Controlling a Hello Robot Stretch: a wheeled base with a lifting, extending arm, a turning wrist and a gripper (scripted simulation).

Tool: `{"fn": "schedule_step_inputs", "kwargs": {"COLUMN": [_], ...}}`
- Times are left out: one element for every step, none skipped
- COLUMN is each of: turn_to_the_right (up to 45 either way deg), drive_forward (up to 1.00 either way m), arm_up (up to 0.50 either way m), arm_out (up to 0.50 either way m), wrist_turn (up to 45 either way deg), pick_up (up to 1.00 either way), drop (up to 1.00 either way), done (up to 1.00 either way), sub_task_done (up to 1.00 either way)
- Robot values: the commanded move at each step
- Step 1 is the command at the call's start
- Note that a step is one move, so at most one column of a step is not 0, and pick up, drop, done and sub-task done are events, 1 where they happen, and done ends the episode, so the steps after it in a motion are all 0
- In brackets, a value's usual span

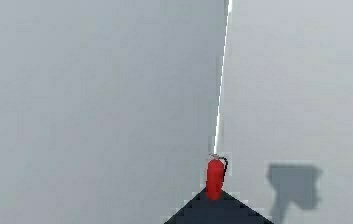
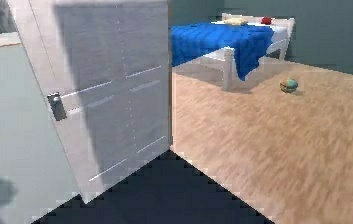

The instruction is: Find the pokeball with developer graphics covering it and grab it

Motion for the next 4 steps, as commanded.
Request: {"fn": "schedule_step_inputs", "kwargs": {"turn_to_the_right": [0.0, 45.0, 45.0, 45.0], "drive_forward": [0.20, 0.00, 0.00, 0.00], "arm_up": [0.00, 0.00, 0.00, 0.00], "arm_out": [0.00, 0.00, 0.00, 0.00], "wrist_turn": [0.0, 0.0, 0.0, 0.0], "pick_up": [0.00, 0.00, 0.00, 0.00], "drop": [0.00, 0.00, 0.00, 0.00], "done": [0.00, 0.00, 0.00, 0.00], "sub_task_done": [0.00, 0.00, 0.00, 0.00]}}
